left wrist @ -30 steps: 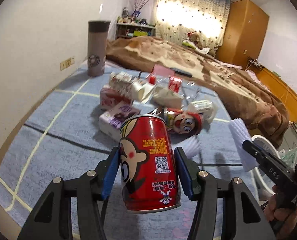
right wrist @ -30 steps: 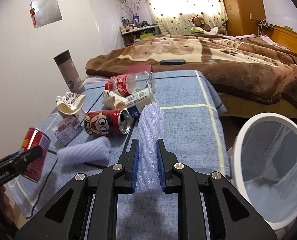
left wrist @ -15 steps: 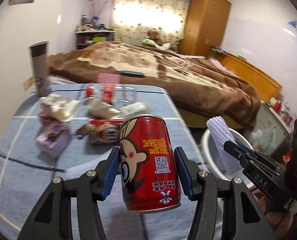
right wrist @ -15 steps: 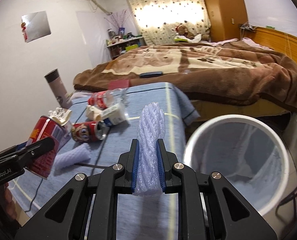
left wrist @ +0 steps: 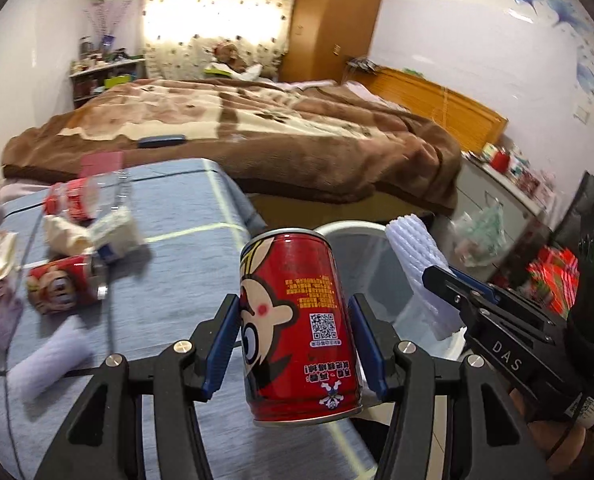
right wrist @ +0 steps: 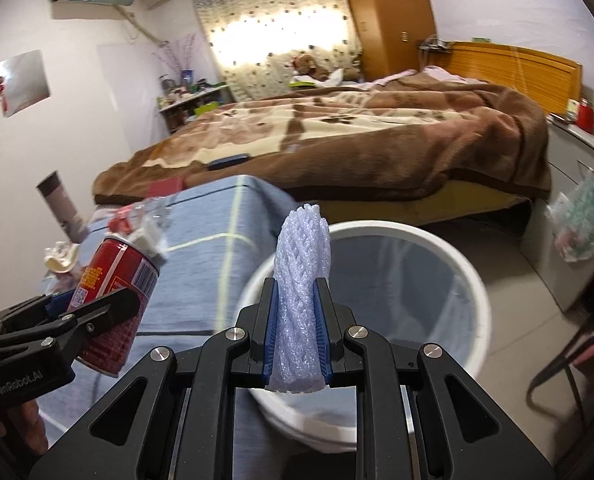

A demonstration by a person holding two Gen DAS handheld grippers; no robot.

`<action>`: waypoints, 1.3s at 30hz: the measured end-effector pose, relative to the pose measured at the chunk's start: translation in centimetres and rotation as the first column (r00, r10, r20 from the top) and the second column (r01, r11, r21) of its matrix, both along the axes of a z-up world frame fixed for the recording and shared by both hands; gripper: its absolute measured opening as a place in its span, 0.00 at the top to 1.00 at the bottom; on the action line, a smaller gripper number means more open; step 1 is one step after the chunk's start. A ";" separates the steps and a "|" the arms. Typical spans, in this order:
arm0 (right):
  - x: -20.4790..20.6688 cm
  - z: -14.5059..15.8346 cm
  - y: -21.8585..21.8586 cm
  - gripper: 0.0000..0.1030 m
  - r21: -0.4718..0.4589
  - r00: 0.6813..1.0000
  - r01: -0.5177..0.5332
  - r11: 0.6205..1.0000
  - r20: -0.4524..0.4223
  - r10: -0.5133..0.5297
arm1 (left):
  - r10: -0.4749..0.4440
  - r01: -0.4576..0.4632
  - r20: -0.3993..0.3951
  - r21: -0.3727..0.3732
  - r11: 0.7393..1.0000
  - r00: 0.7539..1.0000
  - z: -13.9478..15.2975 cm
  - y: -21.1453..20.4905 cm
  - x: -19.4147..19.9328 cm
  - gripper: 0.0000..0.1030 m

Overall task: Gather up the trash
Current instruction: 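Carry the foam net and red can over the white wastebasket with both grippers, then open both grippers to drop the foam net and red can into the wastebasket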

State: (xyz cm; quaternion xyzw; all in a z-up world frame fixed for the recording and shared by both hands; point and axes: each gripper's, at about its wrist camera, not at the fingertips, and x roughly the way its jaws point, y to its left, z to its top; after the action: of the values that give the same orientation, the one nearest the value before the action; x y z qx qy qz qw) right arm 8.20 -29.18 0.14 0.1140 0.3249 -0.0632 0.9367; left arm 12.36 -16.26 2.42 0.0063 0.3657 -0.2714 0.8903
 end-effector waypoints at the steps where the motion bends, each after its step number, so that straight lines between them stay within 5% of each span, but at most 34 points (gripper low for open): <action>1: -0.1 -0.1 -0.4 0.83 -0.001 1.000 0.008 1.000 -0.003 -0.008 | -0.014 0.014 -0.005 0.005 1.000 1.000 -0.2 -0.7 0.1 0.44; 19: 0.2 -3.6 -5.1 0.82 -0.014 0.987 0.090 0.996 -0.134 -0.092 | -0.111 0.116 -0.112 0.038 0.993 0.988 -3.8 -7.3 1.7 0.44; 22: 0.0 -3.7 -5.4 0.78 -0.008 0.987 0.088 0.996 -0.135 -0.088 | -0.115 0.119 -0.099 0.035 0.992 0.988 -3.7 -7.2 1.5 0.36; 27: 0.0 -3.7 -5.6 0.52 -0.013 0.986 0.095 0.995 -0.139 -0.096 | -0.106 0.109 -0.080 0.031 0.994 0.991 -3.1 -6.9 1.3 0.33; 39: -0.7 -2.1 -4.6 0.52 -0.007 0.990 0.106 0.994 -0.088 -0.106 | -0.060 0.061 -0.032 0.022 0.998 0.998 -1.7 -3.8 0.1 0.33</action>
State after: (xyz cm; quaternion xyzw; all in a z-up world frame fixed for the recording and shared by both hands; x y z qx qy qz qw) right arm 7.47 -33.80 -1.95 0.1271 0.3592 -0.1183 0.9170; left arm 12.49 -20.06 0.76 0.0234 0.3825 -0.2941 0.8756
